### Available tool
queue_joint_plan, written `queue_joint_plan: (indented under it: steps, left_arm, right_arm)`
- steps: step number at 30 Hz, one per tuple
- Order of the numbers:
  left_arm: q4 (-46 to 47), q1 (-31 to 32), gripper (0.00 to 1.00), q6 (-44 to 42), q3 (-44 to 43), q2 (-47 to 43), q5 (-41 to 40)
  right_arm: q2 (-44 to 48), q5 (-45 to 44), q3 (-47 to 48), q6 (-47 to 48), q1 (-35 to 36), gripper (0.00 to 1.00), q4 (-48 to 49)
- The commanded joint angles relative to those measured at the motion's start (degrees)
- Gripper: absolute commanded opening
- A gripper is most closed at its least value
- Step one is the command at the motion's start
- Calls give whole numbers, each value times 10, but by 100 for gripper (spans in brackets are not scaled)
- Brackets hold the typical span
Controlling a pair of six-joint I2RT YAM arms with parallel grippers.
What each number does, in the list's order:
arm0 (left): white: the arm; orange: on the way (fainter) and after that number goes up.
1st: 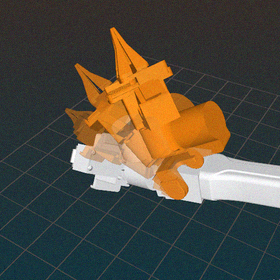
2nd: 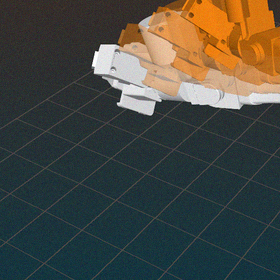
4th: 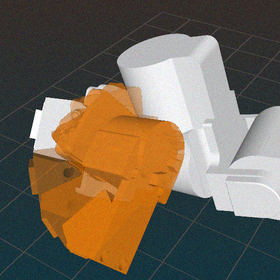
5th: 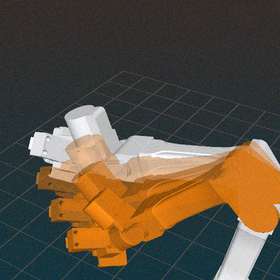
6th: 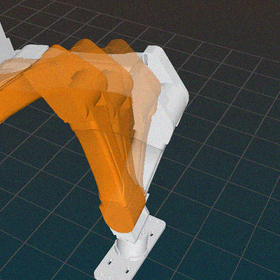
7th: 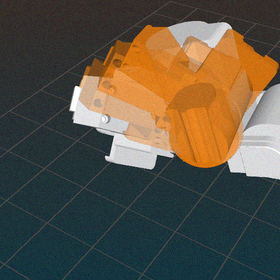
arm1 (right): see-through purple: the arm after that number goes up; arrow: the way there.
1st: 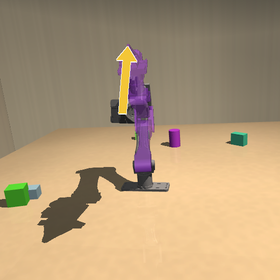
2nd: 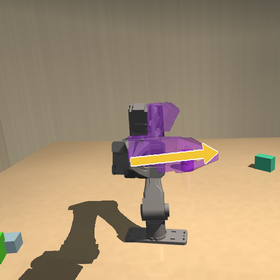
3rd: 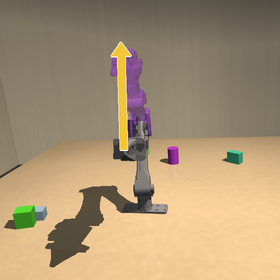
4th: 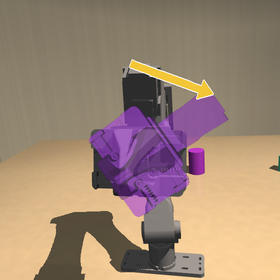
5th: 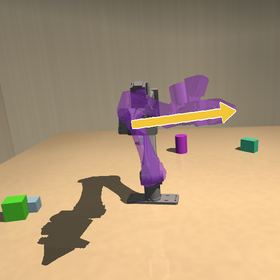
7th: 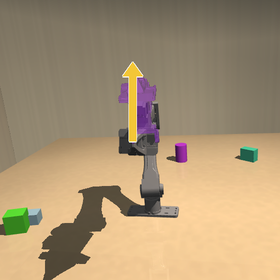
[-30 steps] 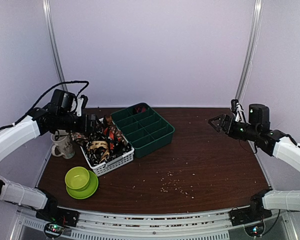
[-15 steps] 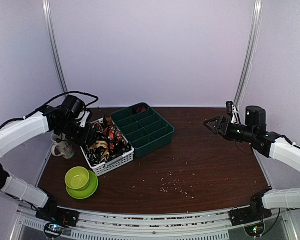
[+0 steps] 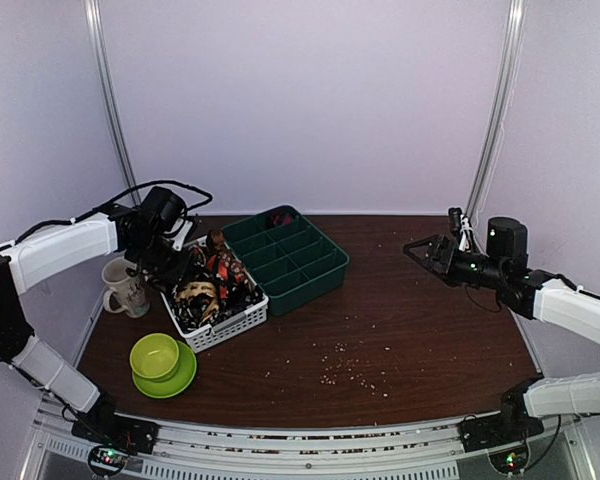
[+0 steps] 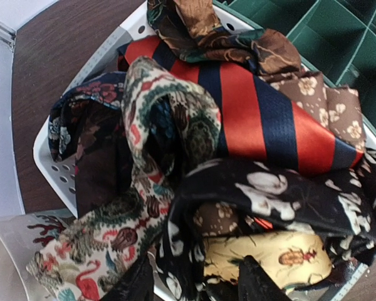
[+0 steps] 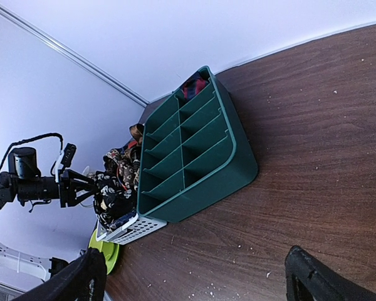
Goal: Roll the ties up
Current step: Pick up the tie from the bin.
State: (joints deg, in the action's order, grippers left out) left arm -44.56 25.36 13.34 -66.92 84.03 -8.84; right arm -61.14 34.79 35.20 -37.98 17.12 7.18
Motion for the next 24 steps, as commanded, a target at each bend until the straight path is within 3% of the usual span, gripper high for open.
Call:
queue_joint_plan:
  steps: [1, 4, 7, 12, 24]
  left_arm:
    - [23, 3, 48, -19, -27, 26, -27]
    - [31, 3, 44, -23, -32, 40, -34]
    - [30, 3, 34, -27, -39, 54, -55]
    - [26, 4, 0, -23, -40, 39, -64]
    - [6, 3, 0, -35, -76, -75, -41]
  right_arm:
    - [-3, 8, -3, -7, 4, 100, 21]
    - [-4, 6, -1, -8, 4, 100, 20]
    - [-5, 3, 0, -10, 4, 100, 21]
    - [-1, -4, 0, -8, 5, 100, 15]
    - [-12, 2, 10, -7, 5, 100, 21]
